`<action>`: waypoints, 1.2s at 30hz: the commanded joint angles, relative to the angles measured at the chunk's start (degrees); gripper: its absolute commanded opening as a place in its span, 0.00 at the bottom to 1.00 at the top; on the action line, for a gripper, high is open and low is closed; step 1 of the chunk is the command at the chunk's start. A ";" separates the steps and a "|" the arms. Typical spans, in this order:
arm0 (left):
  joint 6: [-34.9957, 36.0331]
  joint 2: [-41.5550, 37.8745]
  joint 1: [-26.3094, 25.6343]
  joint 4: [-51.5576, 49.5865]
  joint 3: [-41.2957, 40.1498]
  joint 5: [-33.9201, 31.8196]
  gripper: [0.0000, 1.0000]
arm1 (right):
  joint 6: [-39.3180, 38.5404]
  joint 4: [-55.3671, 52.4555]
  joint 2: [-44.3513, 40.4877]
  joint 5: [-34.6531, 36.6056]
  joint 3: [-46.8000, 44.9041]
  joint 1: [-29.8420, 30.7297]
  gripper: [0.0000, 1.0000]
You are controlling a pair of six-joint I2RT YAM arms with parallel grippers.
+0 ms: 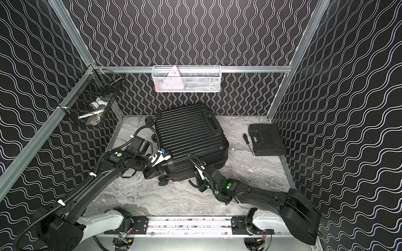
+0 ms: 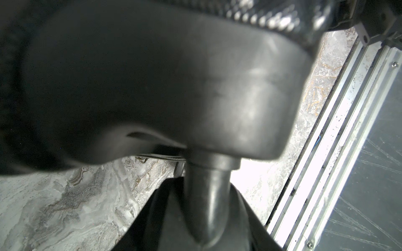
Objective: Close the suitcase zippers
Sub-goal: Zip the zipper on the suitcase.
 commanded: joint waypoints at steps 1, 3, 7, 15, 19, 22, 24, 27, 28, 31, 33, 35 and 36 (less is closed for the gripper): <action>-6.40 -0.56 -0.01 9.15 0.23 3.88 0.21 | -1.23 -0.16 1.08 -7.23 0.71 1.44 0.00; -6.71 -0.64 -0.09 9.82 -0.02 4.72 0.21 | -1.29 0.39 1.89 -7.27 1.03 2.28 0.00; -7.03 -0.76 -0.15 10.24 -0.03 5.78 0.21 | -1.38 1.39 3.15 -7.22 1.75 3.68 0.00; -7.36 -0.73 -0.28 10.13 -0.04 6.96 0.21 | -1.62 2.28 5.54 -7.31 3.35 5.75 0.00; -7.68 -1.14 -0.28 10.83 -0.50 7.82 0.21 | -2.23 3.01 6.19 -8.22 3.92 6.76 0.00; -7.81 -1.00 -0.28 10.89 -0.54 7.93 0.21 | -2.72 3.34 6.99 -8.49 4.60 7.67 0.00; -7.98 -0.91 -0.28 10.84 -0.54 7.83 0.21 | -2.86 3.28 7.54 -8.49 5.09 8.17 0.00; -8.51 -0.64 -0.32 10.92 -0.37 7.83 0.21 | -2.78 3.51 8.35 -8.07 5.77 8.75 0.00; -8.64 -0.39 -0.28 10.84 -0.36 7.96 0.21 | -2.77 3.66 8.55 -8.06 5.95 8.93 0.00; -9.45 0.04 -0.28 11.21 -0.34 7.75 0.21 | -2.60 4.06 9.38 -7.79 6.47 9.60 0.00; -10.12 0.30 -0.28 11.37 -0.16 7.66 0.21 | -2.47 4.48 9.84 -7.71 6.76 10.01 0.00; -10.70 0.50 -0.33 11.61 -0.19 7.66 0.21 | -2.51 4.79 10.39 -7.98 7.20 10.33 0.00; -10.71 0.50 -0.28 11.68 -0.19 7.81 0.22 | -2.67 4.85 10.74 -8.11 7.37 10.56 0.00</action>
